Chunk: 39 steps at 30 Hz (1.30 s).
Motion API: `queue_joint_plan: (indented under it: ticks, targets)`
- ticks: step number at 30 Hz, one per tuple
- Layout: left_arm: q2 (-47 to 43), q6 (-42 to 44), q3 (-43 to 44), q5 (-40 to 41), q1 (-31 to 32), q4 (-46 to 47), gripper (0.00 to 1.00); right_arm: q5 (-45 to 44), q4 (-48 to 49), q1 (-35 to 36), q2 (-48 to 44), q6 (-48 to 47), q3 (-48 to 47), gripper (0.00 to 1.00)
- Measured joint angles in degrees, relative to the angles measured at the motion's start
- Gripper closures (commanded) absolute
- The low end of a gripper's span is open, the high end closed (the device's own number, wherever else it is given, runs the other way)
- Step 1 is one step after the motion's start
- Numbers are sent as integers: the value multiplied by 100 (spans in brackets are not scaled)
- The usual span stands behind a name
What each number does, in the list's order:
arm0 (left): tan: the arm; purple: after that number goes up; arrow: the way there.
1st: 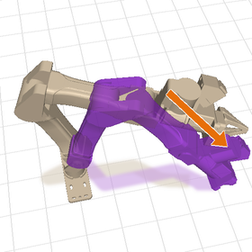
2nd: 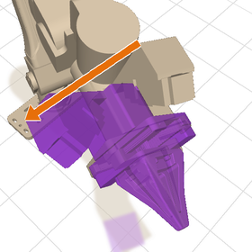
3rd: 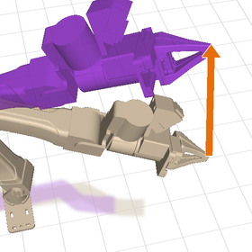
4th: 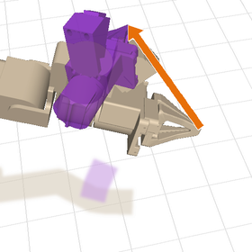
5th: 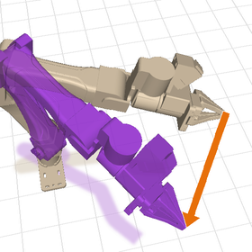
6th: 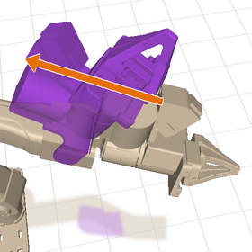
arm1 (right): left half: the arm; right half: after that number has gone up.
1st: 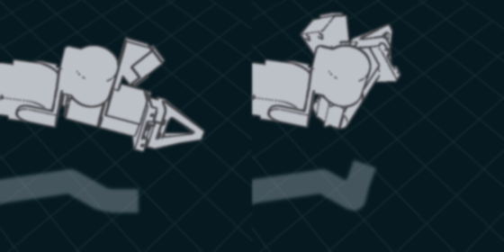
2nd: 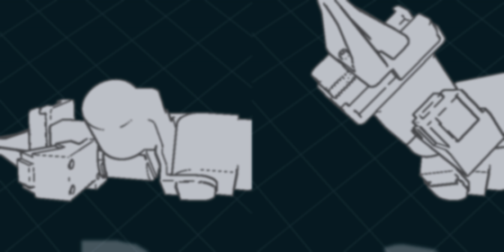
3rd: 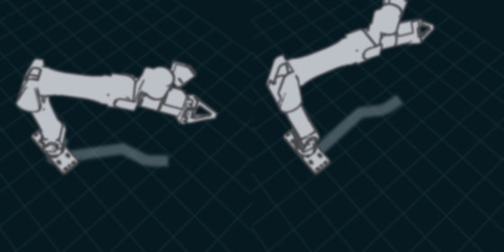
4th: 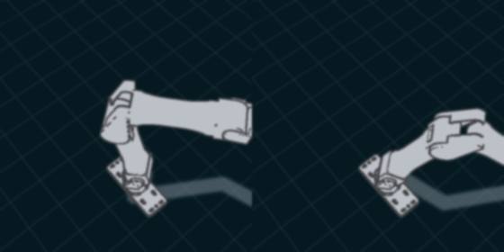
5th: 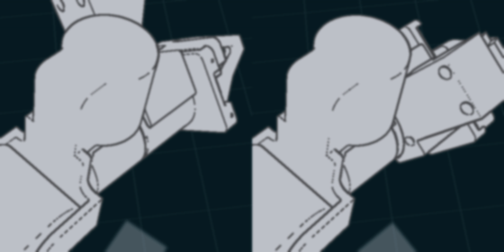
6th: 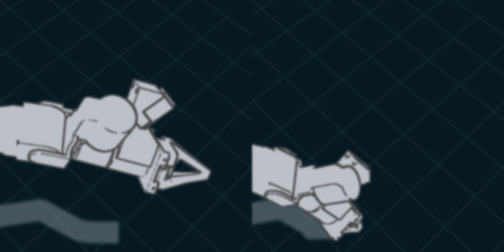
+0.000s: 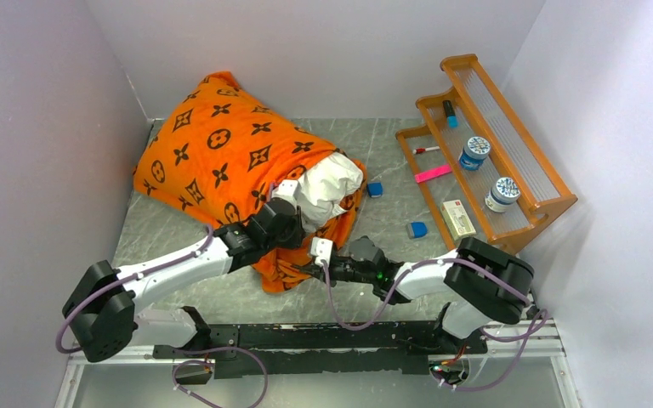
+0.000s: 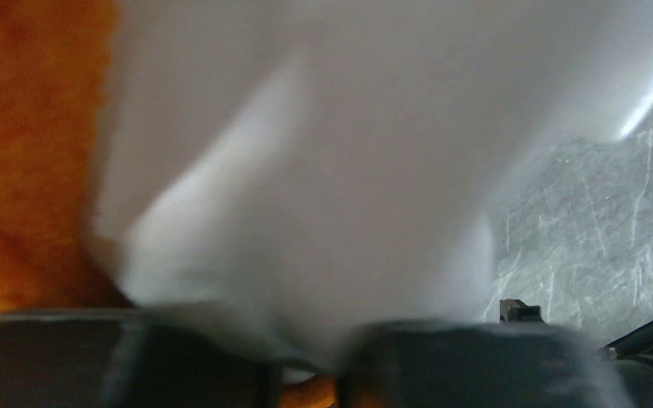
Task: Remove the pillowcase from the pillow
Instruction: Remove the pillow from the pillowcase.
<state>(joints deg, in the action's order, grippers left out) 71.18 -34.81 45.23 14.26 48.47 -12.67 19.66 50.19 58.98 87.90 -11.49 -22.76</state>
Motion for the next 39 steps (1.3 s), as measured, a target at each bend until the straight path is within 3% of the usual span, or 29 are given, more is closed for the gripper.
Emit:
queue_joint_plan:
  ticks: [2,8,15,21,33,39]
  targets:
    - [74,31,11,15,4,4,95,-20,-4,0,-96,-7,52,100]
    - [81,125,212,-111,-144,-181,95,-72,9,0,-214,-11,120,100]
    - [120,-48,481,-1528,-1279,-203,95,-184,61,-4,-323,-76,149,100]
    - [275,-249,765,-2426,-1803,-273,95,-286,131,-24,-304,-136,149,100]
    - [251,-402,848,-3447,-2271,-313,95,-442,229,-24,-48,-238,125,100]
    - [-254,-332,881,-3652,-2374,-481,95,-706,243,-11,162,-162,-9,100]
